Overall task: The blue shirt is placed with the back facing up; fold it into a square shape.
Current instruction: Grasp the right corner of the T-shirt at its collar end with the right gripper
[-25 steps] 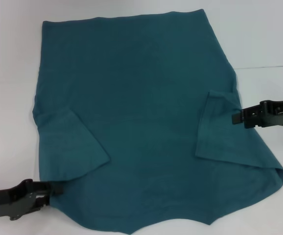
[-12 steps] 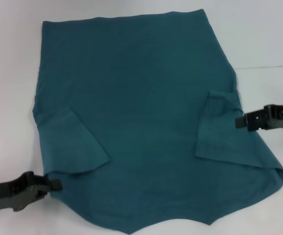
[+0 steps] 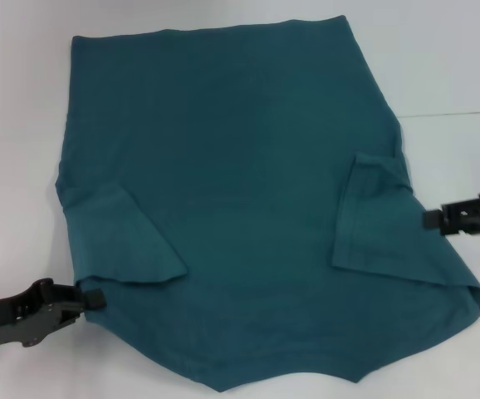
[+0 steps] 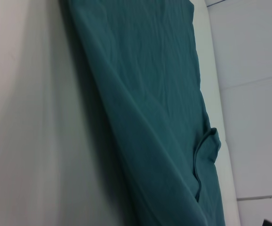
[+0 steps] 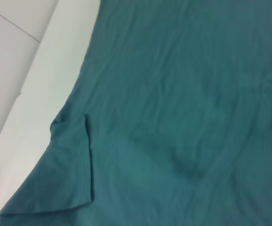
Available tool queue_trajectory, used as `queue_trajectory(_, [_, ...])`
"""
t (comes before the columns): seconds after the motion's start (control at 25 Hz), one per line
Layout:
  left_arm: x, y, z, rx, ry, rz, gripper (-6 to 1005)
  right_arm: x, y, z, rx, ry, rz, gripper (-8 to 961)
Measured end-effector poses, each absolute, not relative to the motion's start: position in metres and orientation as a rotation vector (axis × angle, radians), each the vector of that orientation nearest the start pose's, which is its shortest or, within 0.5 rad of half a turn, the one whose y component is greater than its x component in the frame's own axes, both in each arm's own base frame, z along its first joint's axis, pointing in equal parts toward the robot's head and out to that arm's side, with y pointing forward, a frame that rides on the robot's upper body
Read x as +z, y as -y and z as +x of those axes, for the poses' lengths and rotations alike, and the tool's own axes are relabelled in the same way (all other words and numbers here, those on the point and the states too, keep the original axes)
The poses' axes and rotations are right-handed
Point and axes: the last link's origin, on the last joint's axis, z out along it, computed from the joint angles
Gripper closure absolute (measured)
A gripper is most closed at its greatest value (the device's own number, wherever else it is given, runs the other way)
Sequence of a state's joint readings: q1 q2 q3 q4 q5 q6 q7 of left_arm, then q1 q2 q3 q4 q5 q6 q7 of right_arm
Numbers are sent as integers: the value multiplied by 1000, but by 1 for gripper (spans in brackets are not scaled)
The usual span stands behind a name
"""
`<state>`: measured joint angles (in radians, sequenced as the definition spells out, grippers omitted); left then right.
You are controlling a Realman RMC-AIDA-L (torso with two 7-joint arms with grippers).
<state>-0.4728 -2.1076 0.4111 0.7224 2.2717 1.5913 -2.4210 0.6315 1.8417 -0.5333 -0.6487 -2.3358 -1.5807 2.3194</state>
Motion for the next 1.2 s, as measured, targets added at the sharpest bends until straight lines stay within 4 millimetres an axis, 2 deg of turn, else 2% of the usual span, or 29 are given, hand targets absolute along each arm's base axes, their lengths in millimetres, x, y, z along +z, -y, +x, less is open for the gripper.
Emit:
queue_trajectory(0.16, [14,-303,-312,831,-2296,2147,972,109,-352,321,351,-1855,-2164,402])
queue_trajectory(0.28, [14,-303,-312,832,-2297,2149,972,126,-343,338,290,-1893,-2064,403])
queue_trajectory(0.48, [14,-305,-313,828,-2310,2153,971,133,-336,350,238,-1903,-2001,403])
queue_trajectory(0.76, [13,-306,-313,820,-2317,2158,971,127,-332,357,174,-1818,-2063,404])
queue_trajectory(1.2, [13,-305,-315,820,-2323,2152,971,110,-335,360,74,-1805,-2062,403])
